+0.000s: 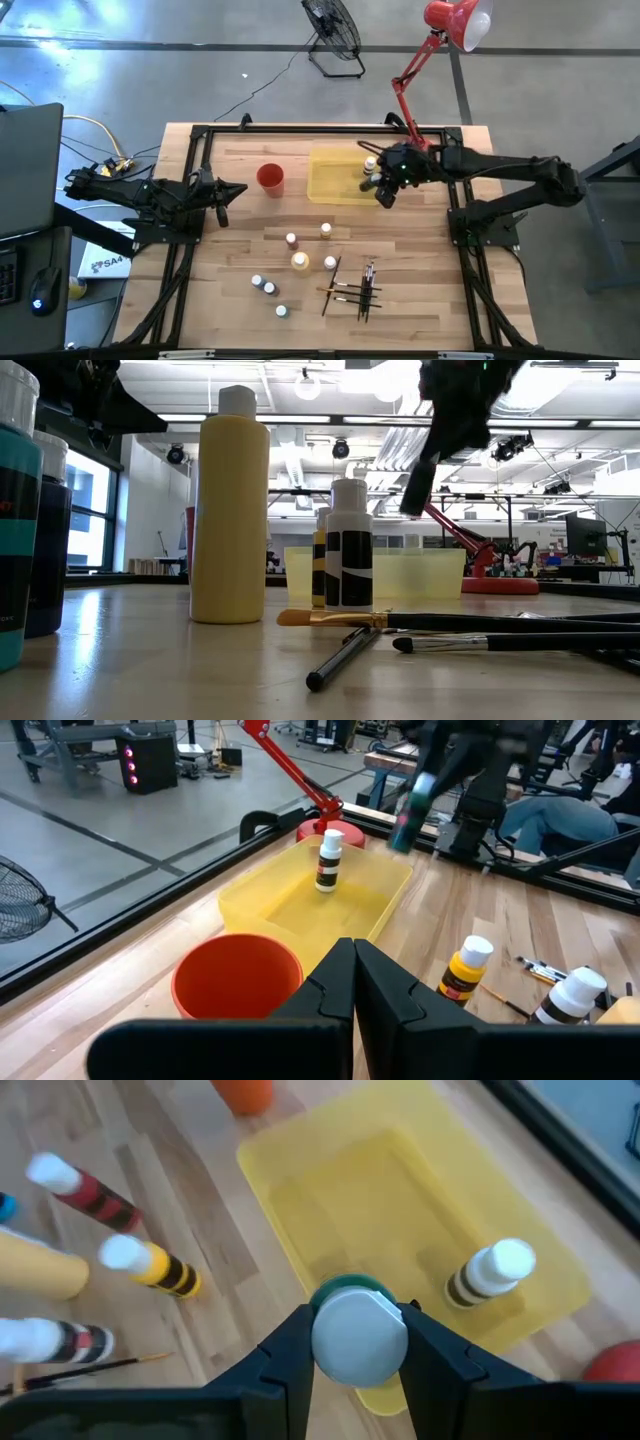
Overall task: Pick & Place Paint Supplies
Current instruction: Put the green paint bottle into the yellow bin
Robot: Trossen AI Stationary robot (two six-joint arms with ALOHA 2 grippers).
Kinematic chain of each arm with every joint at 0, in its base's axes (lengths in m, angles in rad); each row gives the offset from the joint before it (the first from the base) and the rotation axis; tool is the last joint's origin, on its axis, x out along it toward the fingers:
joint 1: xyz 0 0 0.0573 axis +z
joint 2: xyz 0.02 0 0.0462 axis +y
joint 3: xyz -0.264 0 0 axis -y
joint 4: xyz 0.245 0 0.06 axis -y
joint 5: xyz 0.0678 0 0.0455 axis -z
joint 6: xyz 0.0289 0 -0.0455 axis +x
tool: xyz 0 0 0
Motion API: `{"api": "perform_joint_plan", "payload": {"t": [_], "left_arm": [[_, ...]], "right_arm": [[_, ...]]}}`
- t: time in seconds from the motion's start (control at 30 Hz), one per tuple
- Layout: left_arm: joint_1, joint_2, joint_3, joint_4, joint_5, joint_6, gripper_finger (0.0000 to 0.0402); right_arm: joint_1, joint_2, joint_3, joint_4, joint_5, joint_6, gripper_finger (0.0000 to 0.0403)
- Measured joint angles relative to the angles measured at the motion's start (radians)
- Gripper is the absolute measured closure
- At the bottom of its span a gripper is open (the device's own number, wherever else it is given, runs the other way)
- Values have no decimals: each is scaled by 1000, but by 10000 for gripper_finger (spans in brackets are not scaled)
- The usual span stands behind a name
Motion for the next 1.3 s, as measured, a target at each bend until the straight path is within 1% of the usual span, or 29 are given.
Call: {"api": "perform_joint_plan", "payload": {"t": [0.13, 0.27, 0.43, 0.57, 0.77, 0.9, 1.3], "left_arm": [[0, 0, 0, 0, 0, 0, 402], [0, 0, 0, 0, 0, 0, 402], [0, 0, 0, 0, 0, 0, 402], [0, 0, 0, 0, 0, 0, 402], [0, 0, 0, 0, -1, 0, 402], [0, 0, 0, 0, -1, 0, 402], [0, 0, 0, -2, -1, 0, 402]], "right_arm": [[-24, 0, -76, 82, -7, -1, 293], [-64, -1, -91, 89, -5, -48, 293], [-133, -1, -126, 86, -66, -54, 293], [-160, 25, -143, 88, -82, -62, 293], [-162, 97, -144, 123, -104, -83, 292], [-162, 138, -144, 117, -93, -106, 292], [-173, 166, -144, 110, -90, -125, 293]]}}
